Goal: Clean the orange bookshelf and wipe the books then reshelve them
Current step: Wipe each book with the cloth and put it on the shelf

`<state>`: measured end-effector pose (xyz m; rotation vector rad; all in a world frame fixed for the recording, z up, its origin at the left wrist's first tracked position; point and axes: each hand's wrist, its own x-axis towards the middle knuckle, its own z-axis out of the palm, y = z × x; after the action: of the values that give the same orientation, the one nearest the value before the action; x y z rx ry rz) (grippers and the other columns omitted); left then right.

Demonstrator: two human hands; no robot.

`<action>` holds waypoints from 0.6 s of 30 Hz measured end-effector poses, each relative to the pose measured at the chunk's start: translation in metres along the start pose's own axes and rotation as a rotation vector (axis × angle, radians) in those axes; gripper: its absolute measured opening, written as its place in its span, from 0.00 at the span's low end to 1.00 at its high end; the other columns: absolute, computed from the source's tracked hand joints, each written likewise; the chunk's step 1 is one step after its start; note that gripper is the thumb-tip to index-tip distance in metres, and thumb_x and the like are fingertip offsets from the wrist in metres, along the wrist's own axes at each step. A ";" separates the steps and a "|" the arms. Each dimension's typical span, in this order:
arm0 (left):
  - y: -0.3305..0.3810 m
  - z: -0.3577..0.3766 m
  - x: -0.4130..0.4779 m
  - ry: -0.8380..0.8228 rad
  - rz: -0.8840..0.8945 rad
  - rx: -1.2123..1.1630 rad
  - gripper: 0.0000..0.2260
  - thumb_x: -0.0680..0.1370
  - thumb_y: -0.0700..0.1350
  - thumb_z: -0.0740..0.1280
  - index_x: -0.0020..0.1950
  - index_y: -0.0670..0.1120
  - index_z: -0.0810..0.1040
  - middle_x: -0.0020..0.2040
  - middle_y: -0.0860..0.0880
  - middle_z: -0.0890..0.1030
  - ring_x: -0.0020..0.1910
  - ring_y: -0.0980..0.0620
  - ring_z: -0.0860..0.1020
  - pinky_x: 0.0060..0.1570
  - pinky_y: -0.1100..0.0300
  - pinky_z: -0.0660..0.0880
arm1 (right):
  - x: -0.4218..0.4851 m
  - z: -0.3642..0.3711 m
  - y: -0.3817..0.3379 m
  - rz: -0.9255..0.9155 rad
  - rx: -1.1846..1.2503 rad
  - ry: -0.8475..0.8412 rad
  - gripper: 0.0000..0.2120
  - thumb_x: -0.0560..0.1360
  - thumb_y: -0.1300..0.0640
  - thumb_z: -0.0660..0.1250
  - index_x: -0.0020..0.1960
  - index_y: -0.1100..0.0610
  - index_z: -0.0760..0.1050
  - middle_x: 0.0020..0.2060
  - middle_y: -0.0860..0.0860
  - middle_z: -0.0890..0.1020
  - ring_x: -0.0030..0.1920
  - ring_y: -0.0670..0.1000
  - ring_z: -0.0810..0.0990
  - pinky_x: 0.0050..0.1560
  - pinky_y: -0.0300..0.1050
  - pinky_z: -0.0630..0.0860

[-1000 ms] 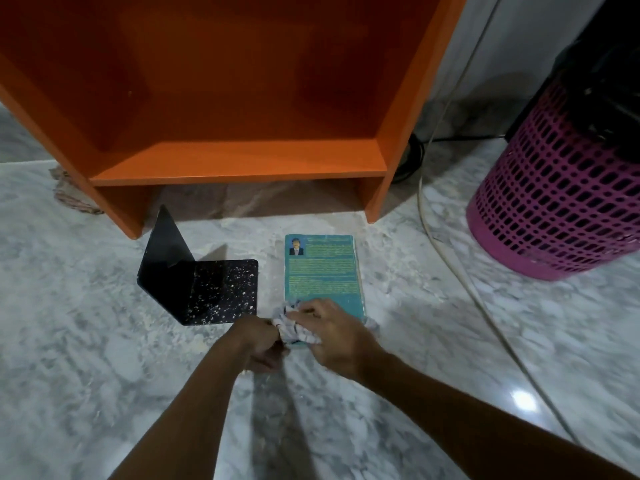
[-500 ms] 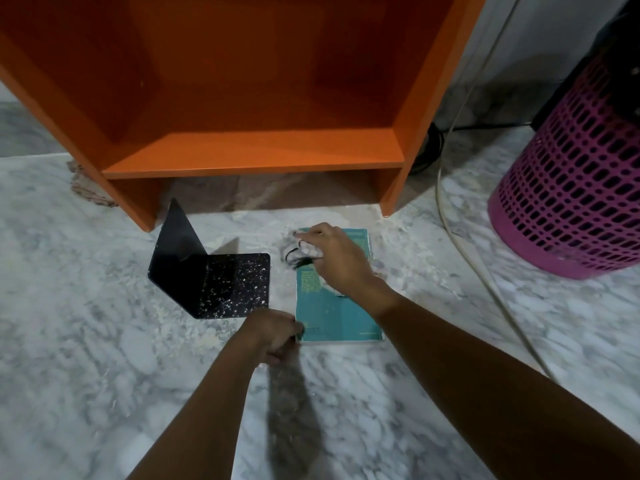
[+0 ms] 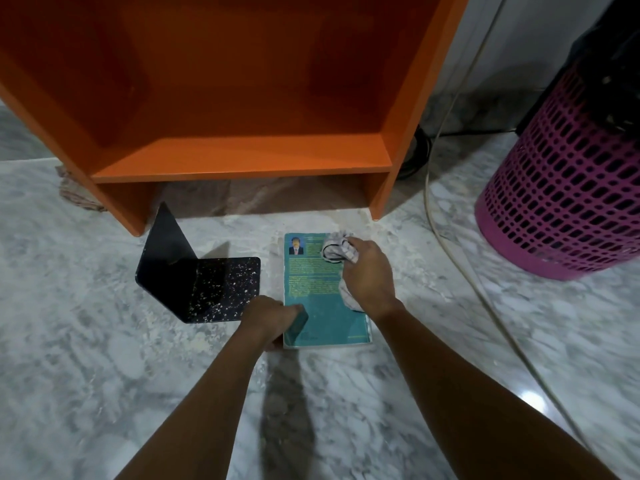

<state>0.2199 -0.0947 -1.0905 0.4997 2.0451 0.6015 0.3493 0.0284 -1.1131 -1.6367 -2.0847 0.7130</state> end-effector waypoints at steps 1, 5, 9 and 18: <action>-0.001 0.000 0.000 -0.001 -0.019 -0.016 0.11 0.74 0.49 0.73 0.44 0.40 0.81 0.46 0.40 0.83 0.40 0.43 0.82 0.39 0.52 0.82 | -0.002 -0.002 0.001 0.007 0.013 -0.009 0.21 0.73 0.61 0.65 0.64 0.49 0.77 0.55 0.52 0.80 0.53 0.56 0.80 0.55 0.49 0.78; -0.002 -0.002 -0.001 0.010 -0.033 -0.070 0.14 0.75 0.50 0.72 0.46 0.38 0.79 0.46 0.43 0.82 0.41 0.46 0.81 0.37 0.56 0.79 | -0.014 -0.004 0.002 -0.016 0.006 -0.051 0.20 0.75 0.62 0.66 0.66 0.51 0.76 0.58 0.52 0.79 0.55 0.54 0.80 0.56 0.46 0.76; -0.003 -0.012 -0.005 -0.034 -0.008 -0.128 0.18 0.69 0.52 0.75 0.45 0.37 0.79 0.46 0.43 0.83 0.43 0.45 0.82 0.45 0.51 0.80 | -0.021 -0.004 0.003 -0.042 0.098 -0.106 0.17 0.75 0.63 0.65 0.63 0.52 0.79 0.55 0.52 0.81 0.51 0.53 0.80 0.53 0.46 0.79; 0.063 -0.032 -0.044 0.226 0.472 0.132 0.13 0.73 0.43 0.70 0.33 0.47 0.68 0.31 0.50 0.73 0.31 0.51 0.74 0.27 0.64 0.67 | 0.004 -0.060 -0.012 0.217 0.600 0.192 0.08 0.78 0.65 0.62 0.52 0.59 0.80 0.36 0.47 0.79 0.34 0.41 0.76 0.28 0.26 0.68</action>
<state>0.2218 -0.0757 -1.0092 1.0511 2.1991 0.8340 0.3746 0.0387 -1.0582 -1.5108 -1.3849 1.0770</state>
